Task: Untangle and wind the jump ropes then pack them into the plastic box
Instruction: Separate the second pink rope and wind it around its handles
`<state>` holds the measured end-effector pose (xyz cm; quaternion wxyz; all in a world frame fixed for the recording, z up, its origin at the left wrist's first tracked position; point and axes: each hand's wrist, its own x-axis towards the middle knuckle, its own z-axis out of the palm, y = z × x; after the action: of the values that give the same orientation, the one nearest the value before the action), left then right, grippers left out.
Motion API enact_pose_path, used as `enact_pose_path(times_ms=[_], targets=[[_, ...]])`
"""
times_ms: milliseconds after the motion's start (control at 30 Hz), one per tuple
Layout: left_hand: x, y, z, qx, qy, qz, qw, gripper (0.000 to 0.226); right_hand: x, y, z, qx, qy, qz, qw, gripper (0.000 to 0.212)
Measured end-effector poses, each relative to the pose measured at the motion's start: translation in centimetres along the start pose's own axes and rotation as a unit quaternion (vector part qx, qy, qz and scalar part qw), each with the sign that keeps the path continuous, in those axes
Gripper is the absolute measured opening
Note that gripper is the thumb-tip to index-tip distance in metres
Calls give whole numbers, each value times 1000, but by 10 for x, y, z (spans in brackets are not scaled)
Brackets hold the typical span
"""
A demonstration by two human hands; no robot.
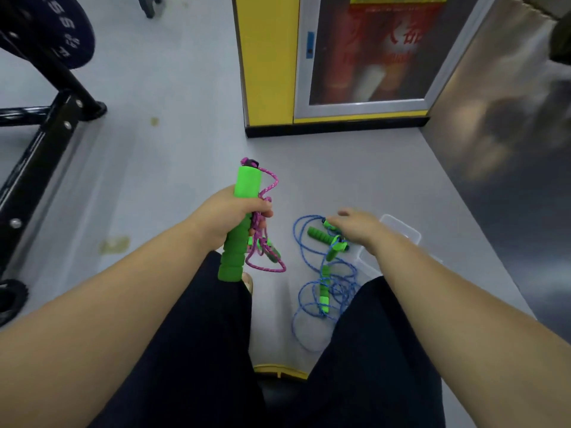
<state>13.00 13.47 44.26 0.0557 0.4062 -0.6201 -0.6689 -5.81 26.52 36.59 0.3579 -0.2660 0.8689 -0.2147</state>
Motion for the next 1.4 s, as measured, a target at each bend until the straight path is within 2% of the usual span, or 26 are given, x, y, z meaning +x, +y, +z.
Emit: enact_pose_path(times_ms=[33, 100, 133, 167, 233, 300, 333, 367, 400, 433, 500, 533, 600, 667, 733, 767, 833, 900, 967, 1033, 1100, 1133, 1167, 1233, 1300, 1400], targets=[[1, 2, 1, 0, -8, -7, 1000, 6, -9, -10, 2, 74, -24, -42, 996, 48], [5, 5, 6, -16, -18, -20, 1000, 10, -30, -29, 8, 212, -162, -99, 959, 50], [7, 7, 9, -30, -22, -26, 999, 11, -41, -35, 14, 233, -227, -120, 938, 49], [8, 9, 12, -48, -28, -31, 998, 11, -49, -36, 21, 247, -254, -134, 925, 45], [7, 14, 18, -95, -48, -40, 994, 12, -52, -31, 38, 338, -220, -118, 908, 32], [3, 19, 22, -126, -77, -43, 988, 13, -52, -20, 51, 473, -104, -79, 871, 19], [0, 22, 23, -132, -93, -40, 986, 14, -50, -12, 56, 485, -19, -59, 872, 10], [-4, 26, 24, -131, -112, -35, 984, 14, -46, -3, 58, 451, 55, -47, 889, 5], [-9, 28, 25, -128, -132, -28, 983, 14, -42, 7, 60, 392, 92, -44, 914, 9], [-14, 31, 26, -127, -156, -21, 979, 13, -40, 15, 60, 331, 81, -51, 939, 16], [-22, 31, 27, -139, -204, -19, 969, 11, -39, 26, 60, 227, -38, -78, 970, 36], [-25, 29, 28, -151, -223, -22, 963, 11, -38, 29, 60, 173, -90, -96, 976, 45], [-29, 25, 30, -182, -248, -36, 951, 16, -36, 30, 62, 102, -145, -143, 974, 69], [-31, 21, 33, -231, -263, -57, 935, 20, -32, 28, 70, 89, -143, -188, 968, 96], [-33, 20, 35, -285, -275, -67, 916, 16, -29, 30, 77, 117, -120, -208, 964, 106], [-35, 22, 36, -311, -282, -69, 905, 13, -30, 31, 79, 142, -122, -200, 962, 101], [-36, 25, 37, -363, -310, -66, 876, 23, -36, 30, 83, 170, -169, -146, 960, 80], [-35, 30, 35, -400, -342, -55, 848, 34, -36, 35, 92, 172, -196, -98, 961, 82], [-36, 36, 32, -424, -361, -47, 829, 34, -34, 39, 98, 191, -190, -66, 961, 89], [-36, 42, 28, -431, -345, -37, 833, 22, -40, 34, 93, 211, -164, -47, 962, 60], [-34, 46, 24, -401, -270, -30, 875, 10, -42, 33, 87, 284, -136, -28, 949, 29], [-30, 44, 20, -375, -216, -32, 901, 14, -44, 33, 81, 341, -122, -7, 932, 24], [-25, 41, 15, -352, -163, -38, 921, 20, -44, 32, 76, 399, -109, 24, 910, 23], [-14, 30, 5, -311, -79, -63, 945, 14, -42, 33, 63, 478, -82, 106, 868, 26], [-5, 15, -2, -278, -32, -110, 954, 11, -38, 33, 51, 536, -78, 166, 824, 26], [3, -3, -3, -214, 26, -165, 962, 19, -35, 31, 37, 621, -97, 202, 751, 23]])
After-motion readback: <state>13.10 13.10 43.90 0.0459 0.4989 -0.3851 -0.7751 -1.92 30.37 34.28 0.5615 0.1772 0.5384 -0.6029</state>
